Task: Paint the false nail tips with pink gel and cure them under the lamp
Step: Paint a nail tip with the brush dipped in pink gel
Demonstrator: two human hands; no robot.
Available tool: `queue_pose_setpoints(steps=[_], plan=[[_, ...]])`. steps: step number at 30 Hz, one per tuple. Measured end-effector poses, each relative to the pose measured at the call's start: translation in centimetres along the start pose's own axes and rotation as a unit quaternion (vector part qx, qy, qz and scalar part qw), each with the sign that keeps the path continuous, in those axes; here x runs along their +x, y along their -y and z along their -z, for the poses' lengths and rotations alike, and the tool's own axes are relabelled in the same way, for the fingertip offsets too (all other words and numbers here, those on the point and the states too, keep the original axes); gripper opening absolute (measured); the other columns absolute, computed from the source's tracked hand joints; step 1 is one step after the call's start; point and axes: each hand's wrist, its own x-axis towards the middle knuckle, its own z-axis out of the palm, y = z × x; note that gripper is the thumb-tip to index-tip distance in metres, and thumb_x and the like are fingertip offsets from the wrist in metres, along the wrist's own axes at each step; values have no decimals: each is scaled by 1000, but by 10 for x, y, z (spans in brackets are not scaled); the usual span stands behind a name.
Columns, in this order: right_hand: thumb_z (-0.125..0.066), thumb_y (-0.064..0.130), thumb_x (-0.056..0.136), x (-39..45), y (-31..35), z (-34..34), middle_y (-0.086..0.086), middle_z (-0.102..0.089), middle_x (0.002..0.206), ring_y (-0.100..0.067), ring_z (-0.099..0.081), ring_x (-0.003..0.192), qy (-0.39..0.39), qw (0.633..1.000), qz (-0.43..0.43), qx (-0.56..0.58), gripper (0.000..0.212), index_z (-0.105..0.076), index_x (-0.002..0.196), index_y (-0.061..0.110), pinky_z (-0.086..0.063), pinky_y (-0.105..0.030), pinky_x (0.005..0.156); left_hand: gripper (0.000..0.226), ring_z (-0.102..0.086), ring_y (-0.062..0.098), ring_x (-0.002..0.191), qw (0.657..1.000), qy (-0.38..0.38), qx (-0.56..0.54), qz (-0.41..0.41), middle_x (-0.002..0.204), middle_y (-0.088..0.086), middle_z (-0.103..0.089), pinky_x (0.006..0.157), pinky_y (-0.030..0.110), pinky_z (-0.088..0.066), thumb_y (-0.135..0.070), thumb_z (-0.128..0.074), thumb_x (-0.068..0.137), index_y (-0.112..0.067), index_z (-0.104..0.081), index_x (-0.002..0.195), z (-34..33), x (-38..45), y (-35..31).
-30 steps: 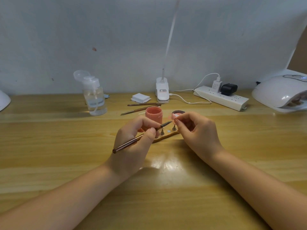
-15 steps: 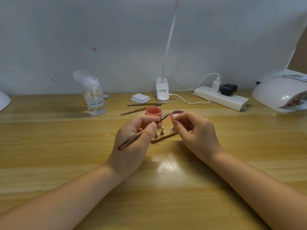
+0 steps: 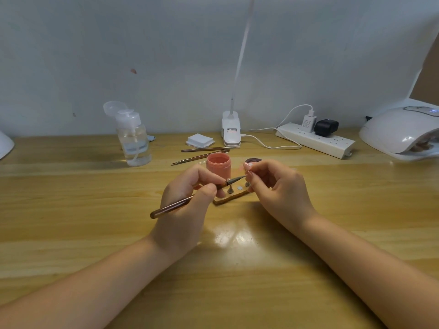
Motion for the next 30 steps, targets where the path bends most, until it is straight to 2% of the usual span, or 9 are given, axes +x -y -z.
queue_pose_setpoints(steps=[4, 9, 13, 16, 18, 20, 27, 30], plan=[[-66, 11, 89, 0, -1, 0, -3, -68, 75, -17, -66, 68, 9, 1000, -6, 2, 10, -69, 97, 5, -55, -40, 64, 19, -68, 16, 91, 1000, -10, -4, 10, 89, 6, -72, 78, 18, -51, -16, -49, 89, -11, -66, 97, -2, 2, 1], [-67, 10, 88, 0, -1, 0, -2, -68, 75, -14, -67, 68, 5, 1000, -4, 3, 10, -69, 97, 6, -56, -38, 64, 18, -67, 13, 79, 1000, -13, 8, -1, 78, 4, -70, 72, 16, -50, -12, -49, 83, -9, -66, 86, 0, 1, -1], [-67, 11, 88, 0, -2, 0, -2, -69, 76, -14, -67, 69, 13, 1000, -7, -1, 11, -69, 97, 6, -57, -37, 65, 19, -69, 17, 90, 1000, -6, 1, 13, 86, 5, -73, 80, 20, -51, -16, -50, 86, -12, -67, 93, 0, 2, 0], [-67, 12, 88, 2, -1, 1, -5, -72, 78, -14, -69, 69, -14, 994, -79, 68, 7, -69, 94, 10, -57, -28, 64, 18, -68, 13, 80, 1000, -10, 2, 13, 79, 4, -72, 74, 17, -50, -13, -50, 83, -10, -68, 86, 1, 2, 0], [-66, 12, 88, 5, -1, 5, -5, -73, 79, -14, -70, 68, -48, 974, -152, 160, 5, -67, 93, 13, -54, -19, 61, 19, -67, 8, 78, 999, -33, 5, 14, 78, 1, -71, 71, 11, -47, -13, -48, 83, -10, -66, 86, 2, 3, 1], [-66, 11, 88, 7, -1, 8, -4, -73, 80, -16, -70, 67, -66, 960, -181, 203, 8, -67, 95, 9, -53, -17, 59, 20, -66, 5, 79, 998, -56, 9, 23, 79, -1, -71, 71, 8, -45, -16, -47, 83, -12, -66, 87, 3, 4, 1], [-70, 13, 85, 6, 2, 8, -3, -73, 76, -17, -70, 65, -51, 966, -170, 187, 7, -69, 90, 8, -51, -17, 56, 18, -67, 9, 82, 995, -90, -6, 41, 79, 3, -71, 75, 9, -46, -17, -50, 87, -10, -66, 90, 2, 6, 1], [-72, 15, 84, 4, 3, 7, -4, -72, 73, -19, -67, 66, -40, 982, -143, 120, 6, -71, 86, 10, -56, -31, 60, 17, -67, 6, 79, 994, -96, -8, 47, 77, 3, -70, 73, 9, -47, -2, -49, 96, -6, -65, 92, 3, 7, 2]])
